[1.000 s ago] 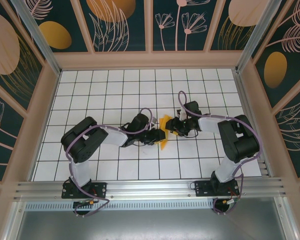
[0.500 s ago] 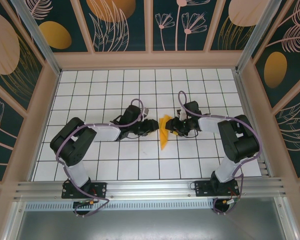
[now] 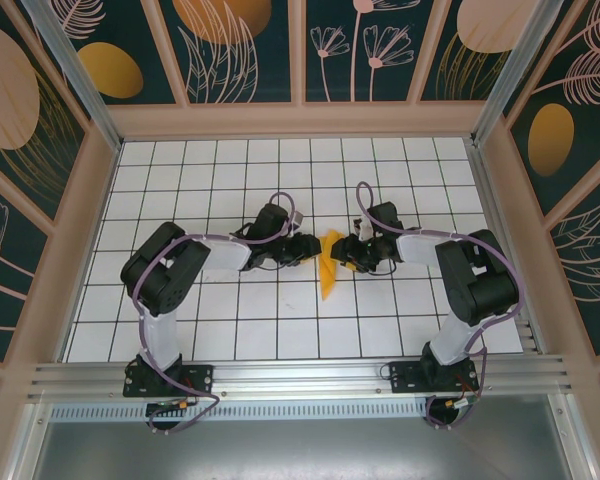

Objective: Fold a paper plane with a square sheet of paper (fold left side to right side)
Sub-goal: Fold the wing for the fifth time at the center of the table.

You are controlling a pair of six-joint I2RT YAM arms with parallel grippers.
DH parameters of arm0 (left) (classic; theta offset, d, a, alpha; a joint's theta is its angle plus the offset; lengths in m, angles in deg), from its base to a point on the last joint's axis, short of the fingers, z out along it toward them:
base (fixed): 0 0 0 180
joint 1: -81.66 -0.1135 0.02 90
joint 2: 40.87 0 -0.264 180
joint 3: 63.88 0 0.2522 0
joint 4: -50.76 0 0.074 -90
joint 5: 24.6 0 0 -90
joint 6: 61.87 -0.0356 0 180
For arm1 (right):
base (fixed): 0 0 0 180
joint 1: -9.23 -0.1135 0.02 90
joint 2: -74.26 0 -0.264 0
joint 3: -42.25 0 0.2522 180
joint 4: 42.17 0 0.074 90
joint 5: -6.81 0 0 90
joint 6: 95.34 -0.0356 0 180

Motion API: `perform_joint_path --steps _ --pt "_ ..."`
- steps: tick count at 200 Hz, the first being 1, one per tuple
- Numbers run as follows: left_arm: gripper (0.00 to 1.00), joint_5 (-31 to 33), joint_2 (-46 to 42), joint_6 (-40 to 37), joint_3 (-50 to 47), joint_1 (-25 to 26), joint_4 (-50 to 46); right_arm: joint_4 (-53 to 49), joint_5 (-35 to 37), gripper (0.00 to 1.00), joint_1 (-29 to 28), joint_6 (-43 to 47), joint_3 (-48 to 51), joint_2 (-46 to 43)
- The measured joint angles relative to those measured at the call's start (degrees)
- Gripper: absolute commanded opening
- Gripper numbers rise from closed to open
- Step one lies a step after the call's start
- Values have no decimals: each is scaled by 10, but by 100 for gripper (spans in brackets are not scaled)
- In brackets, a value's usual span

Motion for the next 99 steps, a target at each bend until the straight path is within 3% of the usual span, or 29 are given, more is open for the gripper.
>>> perform_joint_path --steps 56,99 --pt "32 -18 26 -4 31 0 -3 0 0 48 0 0 0 0" --pt "21 -23 40 -7 40 0 -3 -4 0 48 0 0 -3 2"
